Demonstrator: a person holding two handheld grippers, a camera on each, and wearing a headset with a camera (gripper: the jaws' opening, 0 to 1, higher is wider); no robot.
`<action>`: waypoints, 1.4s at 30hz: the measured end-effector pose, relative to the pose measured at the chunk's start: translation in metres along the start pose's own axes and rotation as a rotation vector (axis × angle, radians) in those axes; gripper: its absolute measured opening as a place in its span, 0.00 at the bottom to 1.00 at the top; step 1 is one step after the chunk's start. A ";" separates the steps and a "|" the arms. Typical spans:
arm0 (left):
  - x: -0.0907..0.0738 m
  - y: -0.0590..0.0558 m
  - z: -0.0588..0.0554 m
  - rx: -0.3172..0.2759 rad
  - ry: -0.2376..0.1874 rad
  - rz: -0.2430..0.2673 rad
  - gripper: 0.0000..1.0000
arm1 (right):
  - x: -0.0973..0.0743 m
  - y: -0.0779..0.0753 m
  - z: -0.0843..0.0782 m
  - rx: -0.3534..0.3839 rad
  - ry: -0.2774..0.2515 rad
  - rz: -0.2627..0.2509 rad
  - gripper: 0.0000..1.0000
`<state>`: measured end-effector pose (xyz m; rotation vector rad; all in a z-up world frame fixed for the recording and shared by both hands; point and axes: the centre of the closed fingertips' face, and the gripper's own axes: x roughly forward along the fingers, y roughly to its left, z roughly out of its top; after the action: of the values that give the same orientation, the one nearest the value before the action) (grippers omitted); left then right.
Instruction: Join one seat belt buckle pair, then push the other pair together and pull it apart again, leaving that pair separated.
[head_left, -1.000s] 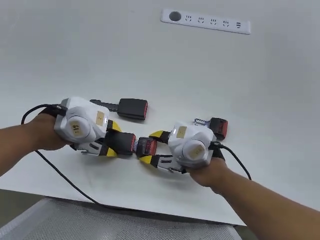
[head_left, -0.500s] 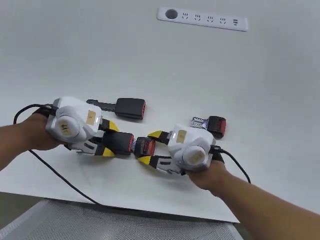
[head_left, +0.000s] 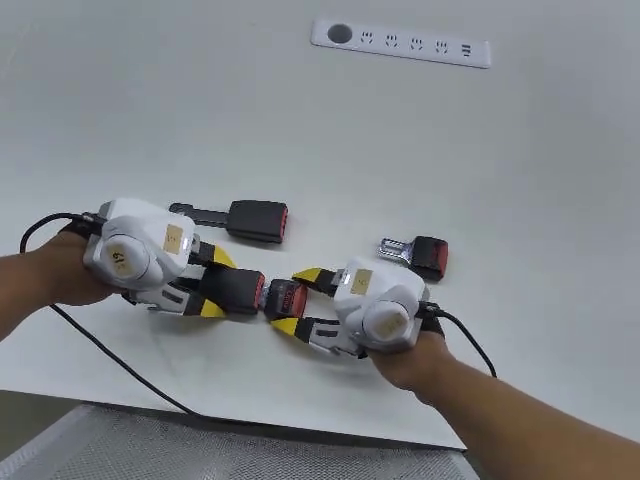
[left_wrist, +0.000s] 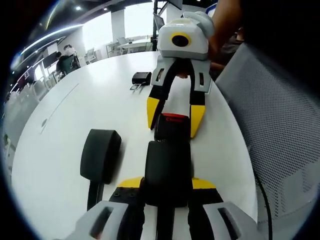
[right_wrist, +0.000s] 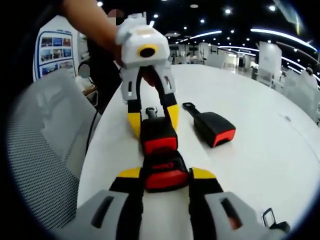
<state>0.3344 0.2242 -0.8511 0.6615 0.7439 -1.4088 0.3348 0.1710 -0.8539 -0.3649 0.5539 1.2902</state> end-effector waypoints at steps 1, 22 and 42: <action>0.000 0.000 0.000 -0.001 0.000 0.001 0.34 | 0.000 0.000 0.000 0.006 -0.002 0.001 0.35; -0.001 -0.003 0.003 0.012 0.104 0.038 0.39 | -0.015 0.002 0.024 0.085 -0.064 -0.022 0.59; -0.054 0.049 0.040 0.033 0.027 0.205 0.71 | -0.127 -0.066 -0.010 0.101 -0.036 -0.197 0.74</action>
<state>0.3849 0.2291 -0.7851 0.7624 0.6555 -1.2287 0.3749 0.0482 -0.7920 -0.3044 0.5368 1.0733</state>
